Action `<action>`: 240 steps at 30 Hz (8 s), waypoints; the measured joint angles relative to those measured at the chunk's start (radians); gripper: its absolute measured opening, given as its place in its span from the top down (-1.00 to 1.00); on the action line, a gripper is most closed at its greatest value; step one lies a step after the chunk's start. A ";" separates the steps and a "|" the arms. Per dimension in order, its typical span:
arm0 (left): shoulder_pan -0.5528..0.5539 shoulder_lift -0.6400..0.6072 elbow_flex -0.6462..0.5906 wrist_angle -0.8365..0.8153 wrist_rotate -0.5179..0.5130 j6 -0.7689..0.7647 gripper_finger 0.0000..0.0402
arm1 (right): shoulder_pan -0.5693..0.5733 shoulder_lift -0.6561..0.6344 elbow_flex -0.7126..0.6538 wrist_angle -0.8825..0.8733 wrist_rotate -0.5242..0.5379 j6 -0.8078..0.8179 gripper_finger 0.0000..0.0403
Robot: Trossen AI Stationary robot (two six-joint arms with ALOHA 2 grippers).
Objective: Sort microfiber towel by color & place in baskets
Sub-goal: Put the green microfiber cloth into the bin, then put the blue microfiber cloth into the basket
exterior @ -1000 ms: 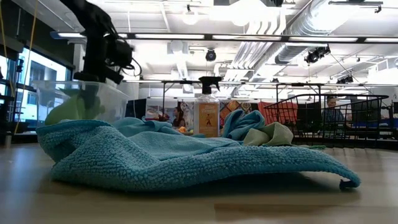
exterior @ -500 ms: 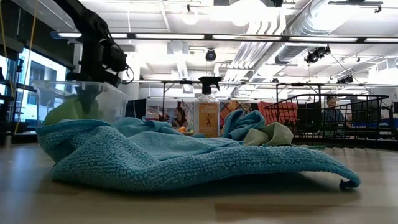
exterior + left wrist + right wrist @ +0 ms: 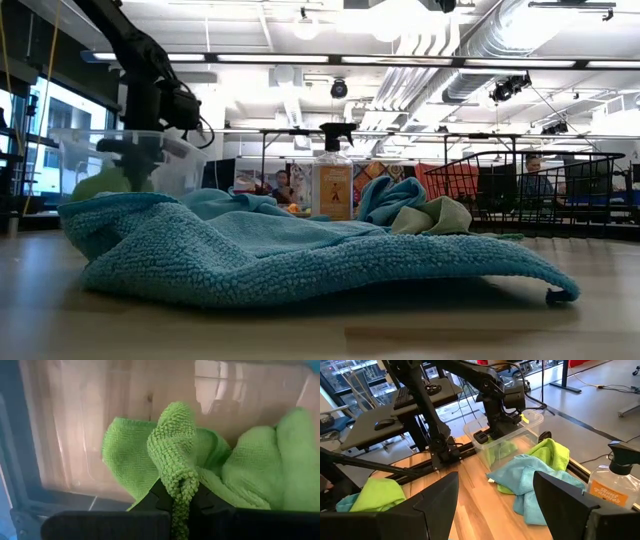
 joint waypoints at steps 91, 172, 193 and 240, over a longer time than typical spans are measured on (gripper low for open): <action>-1.023 -0.444 0.426 0.423 0.139 -1.178 -0.34 | -0.040 0.000 0.000 0.074 -0.008 -0.159 -0.26; -1.242 0.440 0.266 0.403 0.004 -1.363 0.32 | -0.039 -0.001 0.000 -0.010 -0.281 -0.077 -0.26; -1.249 -0.153 0.257 0.396 -0.023 -1.126 1.00 | -0.039 -0.002 0.000 0.073 -0.301 -0.017 -0.26; -1.123 -0.300 0.258 0.456 -0.189 -1.075 1.00 | 0.040 0.567 0.472 -0.224 0.001 -0.368 -0.26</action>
